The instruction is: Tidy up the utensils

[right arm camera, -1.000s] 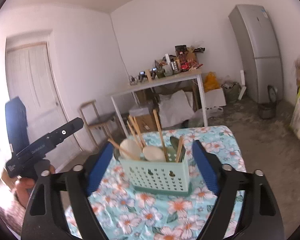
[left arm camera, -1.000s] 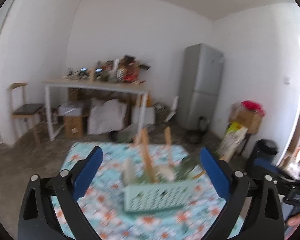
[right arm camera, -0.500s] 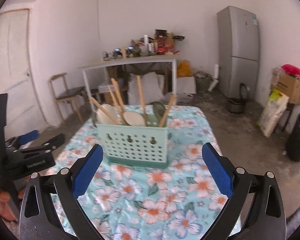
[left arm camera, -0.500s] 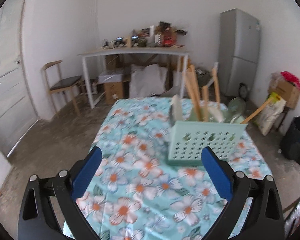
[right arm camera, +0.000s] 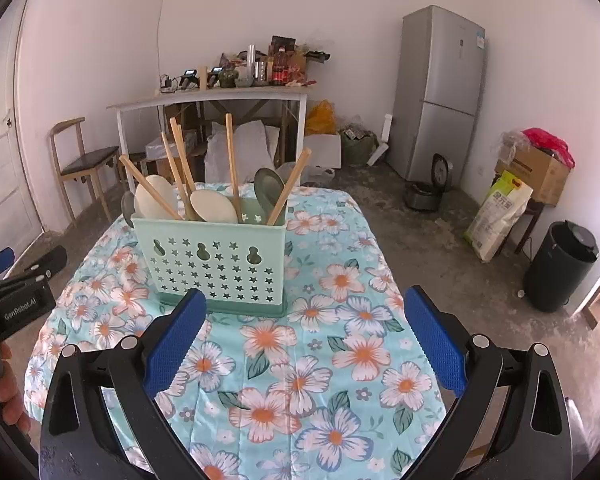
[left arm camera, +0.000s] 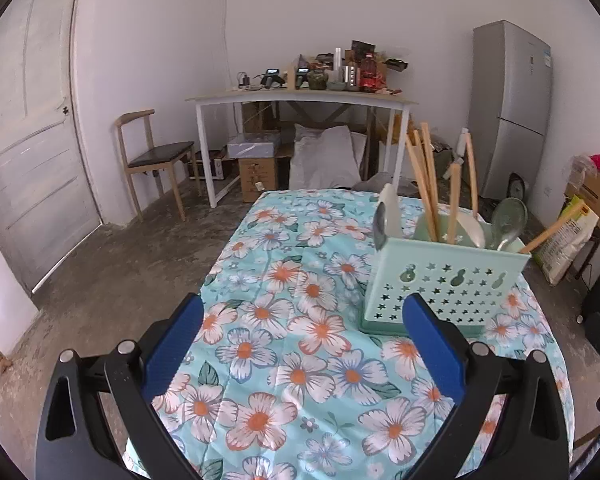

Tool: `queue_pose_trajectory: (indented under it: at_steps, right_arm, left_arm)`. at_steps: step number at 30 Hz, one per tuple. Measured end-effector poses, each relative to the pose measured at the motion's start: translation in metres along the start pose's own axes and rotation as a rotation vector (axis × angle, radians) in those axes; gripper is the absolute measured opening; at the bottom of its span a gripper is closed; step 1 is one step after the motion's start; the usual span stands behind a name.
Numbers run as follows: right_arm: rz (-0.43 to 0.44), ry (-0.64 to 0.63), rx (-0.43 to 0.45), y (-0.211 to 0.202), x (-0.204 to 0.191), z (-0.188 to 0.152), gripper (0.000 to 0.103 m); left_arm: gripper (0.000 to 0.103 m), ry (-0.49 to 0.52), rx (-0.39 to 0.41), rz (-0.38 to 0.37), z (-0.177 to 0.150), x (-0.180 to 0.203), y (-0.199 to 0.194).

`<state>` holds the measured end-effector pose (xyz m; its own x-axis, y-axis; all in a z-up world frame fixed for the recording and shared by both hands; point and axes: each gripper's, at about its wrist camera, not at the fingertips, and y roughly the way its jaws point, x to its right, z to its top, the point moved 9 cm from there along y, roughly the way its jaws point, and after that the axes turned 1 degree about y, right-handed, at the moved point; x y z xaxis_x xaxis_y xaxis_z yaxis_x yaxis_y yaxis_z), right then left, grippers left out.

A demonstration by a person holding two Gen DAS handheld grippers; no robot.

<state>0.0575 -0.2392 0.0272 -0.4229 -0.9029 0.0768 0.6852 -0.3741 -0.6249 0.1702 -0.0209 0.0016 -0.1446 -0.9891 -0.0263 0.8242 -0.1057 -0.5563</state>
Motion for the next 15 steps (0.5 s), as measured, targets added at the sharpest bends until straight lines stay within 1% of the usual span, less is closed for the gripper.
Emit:
queue_pose_trajectory:
  at_steps: [5,10,15]
  right_arm:
    - [0.005,-0.002,-0.020,0.011,0.000,-0.001,0.095]
    - [-0.007,-0.009,-0.040,0.020,0.002,-0.003,0.095]
    - [-0.011,0.006,-0.044,0.025,0.009,0.001,0.095]
  left_arm:
    - [0.097,0.021,-0.007,0.028,0.001,0.001,0.008]
    - [0.097,0.050,-0.019,0.065,0.002,0.005,0.012]
    - [0.097,0.026,-0.022,0.080,0.006,0.008,0.010]
